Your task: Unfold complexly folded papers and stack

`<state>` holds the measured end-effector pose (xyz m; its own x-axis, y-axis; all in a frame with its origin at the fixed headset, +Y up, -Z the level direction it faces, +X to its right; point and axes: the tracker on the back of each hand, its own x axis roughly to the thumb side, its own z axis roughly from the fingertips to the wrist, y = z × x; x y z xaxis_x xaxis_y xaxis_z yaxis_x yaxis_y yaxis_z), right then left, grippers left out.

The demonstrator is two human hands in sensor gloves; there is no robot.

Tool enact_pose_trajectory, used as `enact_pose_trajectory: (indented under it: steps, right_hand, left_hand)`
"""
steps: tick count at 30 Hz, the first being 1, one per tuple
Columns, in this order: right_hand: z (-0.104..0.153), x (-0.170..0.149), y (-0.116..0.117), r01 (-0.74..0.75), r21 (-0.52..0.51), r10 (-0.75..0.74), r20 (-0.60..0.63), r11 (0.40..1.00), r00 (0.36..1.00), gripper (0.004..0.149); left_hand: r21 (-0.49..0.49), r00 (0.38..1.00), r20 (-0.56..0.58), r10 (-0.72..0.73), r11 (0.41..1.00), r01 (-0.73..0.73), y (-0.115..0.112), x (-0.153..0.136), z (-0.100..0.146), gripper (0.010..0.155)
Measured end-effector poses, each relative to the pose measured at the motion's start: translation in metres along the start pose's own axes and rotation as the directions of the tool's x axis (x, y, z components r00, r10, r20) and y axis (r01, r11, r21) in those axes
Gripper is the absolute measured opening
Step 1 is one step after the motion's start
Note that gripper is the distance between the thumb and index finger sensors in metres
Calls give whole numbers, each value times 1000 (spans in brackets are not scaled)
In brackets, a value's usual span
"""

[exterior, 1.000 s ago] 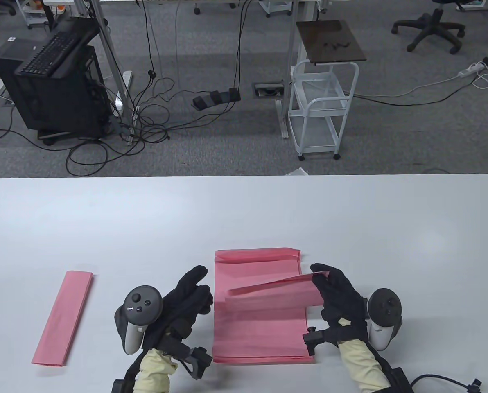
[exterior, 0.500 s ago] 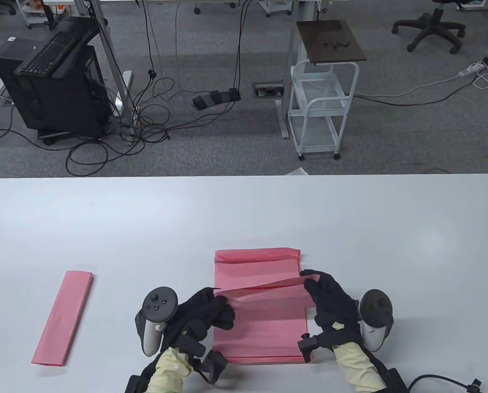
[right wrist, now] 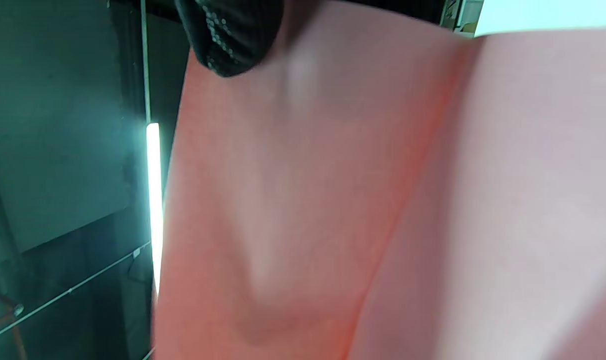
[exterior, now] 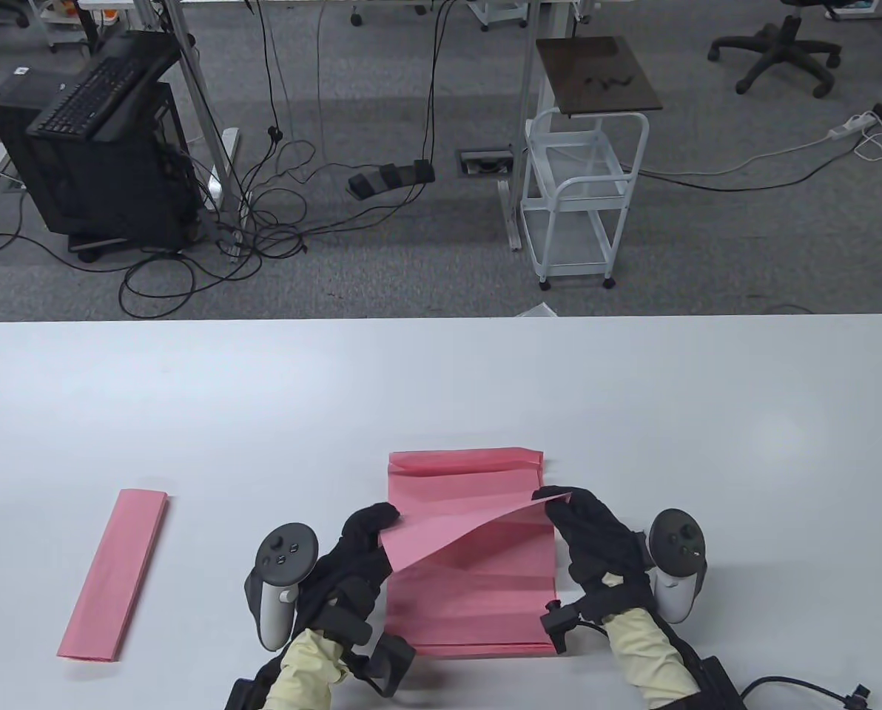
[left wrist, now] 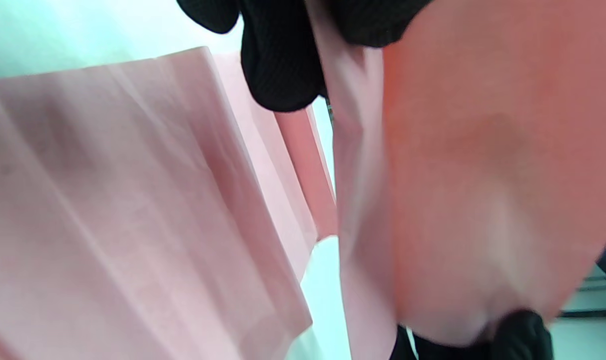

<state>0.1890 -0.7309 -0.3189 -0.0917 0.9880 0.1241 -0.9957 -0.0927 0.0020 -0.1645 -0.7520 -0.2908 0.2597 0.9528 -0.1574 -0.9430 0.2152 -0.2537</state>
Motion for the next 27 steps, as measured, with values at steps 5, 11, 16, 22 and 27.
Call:
enact_pose_trajectory:
  steps: [5, 11, 16, 22, 27]
  right_hand:
    - [-18, 10, -4, -78, 2, 78, -129, 997, 989, 38]
    - [-37, 19, -3, -151, 41, 156, -224, 988, 962, 38]
    - [-46, 27, -3, -171, 85, 186, -227, 982, 956, 38]
    - [-48, 24, 0, -201, 120, 223, -228, 972, 948, 39]
    - [-52, 20, 0, -153, 147, 187, -255, 977, 949, 39]
  left_hand:
    - [-76, 997, 70, -18, 997, 23, 4, -6, 7, 78]
    - [-39, 969, 249, -5, 999, 15, 4, -7, 15, 82]
    - [-54, 976, 215, -20, 998, 32, 4, -9, 11, 80]
    - [5, 980, 196, -26, 1000, 26, 9, -14, 12, 67]
    - [6, 972, 230, -51, 999, 51, 10, -14, 13, 35]
